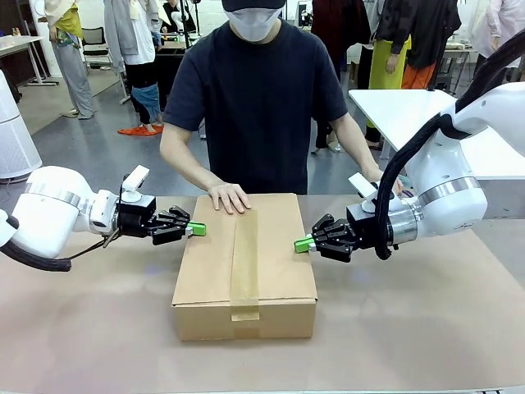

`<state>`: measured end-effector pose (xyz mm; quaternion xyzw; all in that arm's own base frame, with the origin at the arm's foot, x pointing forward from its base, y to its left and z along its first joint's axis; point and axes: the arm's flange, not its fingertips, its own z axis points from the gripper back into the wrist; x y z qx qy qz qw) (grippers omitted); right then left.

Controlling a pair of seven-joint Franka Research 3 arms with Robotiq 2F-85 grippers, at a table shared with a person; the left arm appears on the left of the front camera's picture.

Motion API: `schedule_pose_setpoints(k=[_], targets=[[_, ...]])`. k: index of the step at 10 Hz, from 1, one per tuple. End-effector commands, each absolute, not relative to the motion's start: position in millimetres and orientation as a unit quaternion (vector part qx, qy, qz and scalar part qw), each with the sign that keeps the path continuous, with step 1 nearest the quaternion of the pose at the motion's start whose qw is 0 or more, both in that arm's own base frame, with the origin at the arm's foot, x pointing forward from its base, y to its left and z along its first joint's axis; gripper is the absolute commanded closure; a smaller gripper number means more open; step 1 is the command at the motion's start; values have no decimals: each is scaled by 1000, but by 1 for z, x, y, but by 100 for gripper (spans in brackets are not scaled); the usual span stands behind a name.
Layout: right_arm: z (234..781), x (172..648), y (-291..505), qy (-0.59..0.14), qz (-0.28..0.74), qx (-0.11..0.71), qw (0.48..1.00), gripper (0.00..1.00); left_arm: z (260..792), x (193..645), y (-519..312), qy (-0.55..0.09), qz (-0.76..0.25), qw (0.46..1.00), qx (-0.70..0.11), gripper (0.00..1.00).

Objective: Wrap the clocks to prevent damage.
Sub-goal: After the human seals the box with tape, release both hands from the side flaps of the Package Box.

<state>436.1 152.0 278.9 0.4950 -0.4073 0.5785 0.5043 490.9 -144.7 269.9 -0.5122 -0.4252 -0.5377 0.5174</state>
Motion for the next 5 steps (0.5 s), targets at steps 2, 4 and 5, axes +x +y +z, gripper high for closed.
schedule_pose_setpoints(k=[2, 4, 5], targets=[[277, 436, 152, -406, 578, 492, 509, 99, 267, 491, -145, -423, -539, 521, -509, 100], [277, 436, 152, -406, 578, 492, 509, 99, 267, 491, -145, -423, -539, 521, -509, 100], [277, 436, 152, -406, 578, 492, 509, 99, 267, 491, -145, -423, -539, 521, -509, 100]])
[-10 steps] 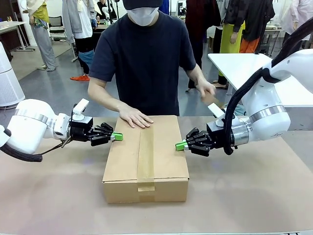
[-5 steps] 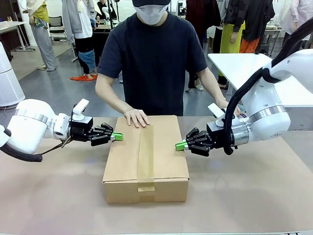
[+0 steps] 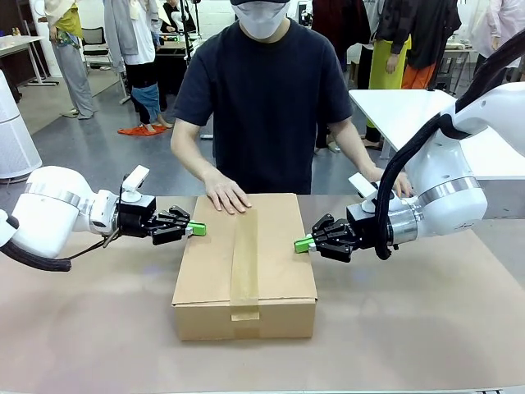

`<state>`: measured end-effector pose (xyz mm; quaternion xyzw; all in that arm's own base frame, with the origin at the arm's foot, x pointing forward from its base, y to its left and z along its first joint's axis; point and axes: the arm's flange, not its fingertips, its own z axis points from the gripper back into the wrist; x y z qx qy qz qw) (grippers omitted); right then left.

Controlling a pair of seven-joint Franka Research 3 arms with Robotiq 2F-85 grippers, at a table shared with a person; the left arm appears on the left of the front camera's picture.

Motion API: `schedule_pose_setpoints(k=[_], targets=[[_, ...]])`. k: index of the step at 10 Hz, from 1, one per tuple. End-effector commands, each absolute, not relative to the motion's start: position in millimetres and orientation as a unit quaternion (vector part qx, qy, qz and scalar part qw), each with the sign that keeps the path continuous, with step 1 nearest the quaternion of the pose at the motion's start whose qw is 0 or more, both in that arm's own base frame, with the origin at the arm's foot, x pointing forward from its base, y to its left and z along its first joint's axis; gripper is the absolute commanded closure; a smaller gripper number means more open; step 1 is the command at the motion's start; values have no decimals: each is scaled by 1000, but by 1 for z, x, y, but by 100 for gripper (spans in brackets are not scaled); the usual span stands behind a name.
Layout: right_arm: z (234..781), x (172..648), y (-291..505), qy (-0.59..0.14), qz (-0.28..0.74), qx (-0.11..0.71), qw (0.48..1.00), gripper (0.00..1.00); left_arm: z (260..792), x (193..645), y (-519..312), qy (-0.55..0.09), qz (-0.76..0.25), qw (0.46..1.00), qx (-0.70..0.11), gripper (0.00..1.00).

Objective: Wrap the clocks to prevent damage.
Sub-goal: After the human seals the box with tape, release both hands from the side flaps of the Package Box.

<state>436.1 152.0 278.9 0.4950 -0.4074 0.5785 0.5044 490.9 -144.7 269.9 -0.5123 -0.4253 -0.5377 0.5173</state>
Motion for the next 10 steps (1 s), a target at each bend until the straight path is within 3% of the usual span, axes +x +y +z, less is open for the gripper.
schedule_pose_setpoints(k=[1, 10], targets=[[277, 436, 152, -406, 578, 492, 509, 99, 267, 491, -145, -423, -539, 521, -509, 100], [277, 436, 152, -406, 578, 492, 509, 99, 267, 491, -145, -423, -539, 521, -509, 100]])
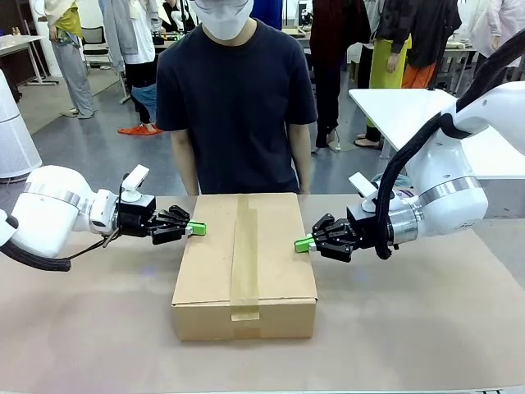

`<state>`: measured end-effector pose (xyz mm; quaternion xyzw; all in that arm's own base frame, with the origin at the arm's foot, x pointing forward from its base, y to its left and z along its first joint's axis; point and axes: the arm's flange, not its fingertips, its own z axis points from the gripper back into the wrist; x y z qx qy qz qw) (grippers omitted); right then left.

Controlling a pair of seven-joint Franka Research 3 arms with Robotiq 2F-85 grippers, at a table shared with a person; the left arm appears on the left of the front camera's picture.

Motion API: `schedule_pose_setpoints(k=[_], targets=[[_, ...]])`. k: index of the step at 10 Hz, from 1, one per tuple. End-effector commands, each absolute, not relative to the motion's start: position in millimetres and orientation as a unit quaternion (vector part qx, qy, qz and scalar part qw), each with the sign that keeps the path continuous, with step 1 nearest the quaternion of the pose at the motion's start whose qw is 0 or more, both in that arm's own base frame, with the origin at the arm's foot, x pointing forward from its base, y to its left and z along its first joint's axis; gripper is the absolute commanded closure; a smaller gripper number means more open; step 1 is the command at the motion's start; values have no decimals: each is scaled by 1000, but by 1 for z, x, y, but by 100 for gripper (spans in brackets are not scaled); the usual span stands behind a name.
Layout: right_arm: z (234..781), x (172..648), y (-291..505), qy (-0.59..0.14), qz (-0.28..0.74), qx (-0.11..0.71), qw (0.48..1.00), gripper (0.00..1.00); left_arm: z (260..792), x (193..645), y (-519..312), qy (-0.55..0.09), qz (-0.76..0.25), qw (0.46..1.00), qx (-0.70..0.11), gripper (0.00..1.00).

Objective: Wrap the clocks to prevent damage.
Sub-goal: After the human seals the box with tape, release both hands from the side flaps of the Package Box.

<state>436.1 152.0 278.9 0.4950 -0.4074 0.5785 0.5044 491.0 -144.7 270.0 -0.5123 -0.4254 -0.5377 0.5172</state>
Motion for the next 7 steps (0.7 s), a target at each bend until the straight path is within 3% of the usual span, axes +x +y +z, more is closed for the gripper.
schedule_pose_setpoints(k=[1, 7], targets=[[277, 436, 152, -406, 578, 492, 509, 99, 267, 491, -145, -423, -539, 521, -509, 100], [277, 436, 152, -406, 578, 492, 509, 99, 267, 491, -145, -423, -539, 521, -509, 100]])
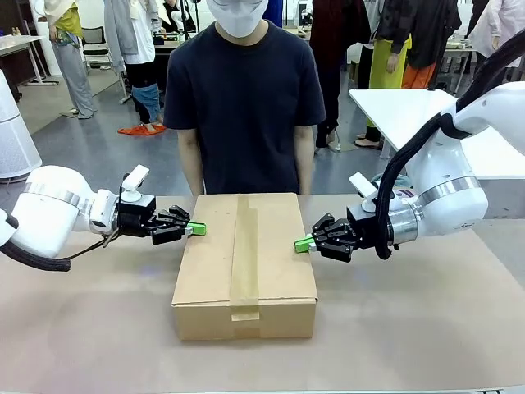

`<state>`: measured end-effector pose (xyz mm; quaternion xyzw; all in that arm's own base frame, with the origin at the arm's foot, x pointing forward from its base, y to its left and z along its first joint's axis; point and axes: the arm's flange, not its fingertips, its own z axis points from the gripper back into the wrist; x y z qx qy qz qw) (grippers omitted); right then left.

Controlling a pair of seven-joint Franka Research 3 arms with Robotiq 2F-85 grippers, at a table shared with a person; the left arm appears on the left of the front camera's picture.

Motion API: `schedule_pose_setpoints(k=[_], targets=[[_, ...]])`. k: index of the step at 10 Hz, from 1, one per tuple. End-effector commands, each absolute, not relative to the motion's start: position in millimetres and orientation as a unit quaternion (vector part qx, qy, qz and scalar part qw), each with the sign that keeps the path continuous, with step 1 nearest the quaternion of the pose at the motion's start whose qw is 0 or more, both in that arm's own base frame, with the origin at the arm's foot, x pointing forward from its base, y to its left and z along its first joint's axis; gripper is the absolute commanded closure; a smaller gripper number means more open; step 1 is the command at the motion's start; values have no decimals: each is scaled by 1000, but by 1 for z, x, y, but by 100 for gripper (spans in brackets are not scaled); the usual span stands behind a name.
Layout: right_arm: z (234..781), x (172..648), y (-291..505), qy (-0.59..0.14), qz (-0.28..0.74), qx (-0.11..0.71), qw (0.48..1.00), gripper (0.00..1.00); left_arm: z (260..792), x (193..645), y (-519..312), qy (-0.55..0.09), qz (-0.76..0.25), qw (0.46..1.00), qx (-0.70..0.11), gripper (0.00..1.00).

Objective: Wrap the clocks to prevent damage.
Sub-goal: After the human seals the box with tape, release both hands from the side flaps of the Package Box.

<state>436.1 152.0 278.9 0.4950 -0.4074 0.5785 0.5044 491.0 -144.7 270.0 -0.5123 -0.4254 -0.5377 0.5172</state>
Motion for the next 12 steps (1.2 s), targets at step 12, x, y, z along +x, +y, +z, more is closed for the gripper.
schedule_pose_setpoints(k=[12], targets=[[511, 332, 62, -307, 587, 232, 712, 99, 472, 428, -18, -242, -607, 679, -334, 100]])
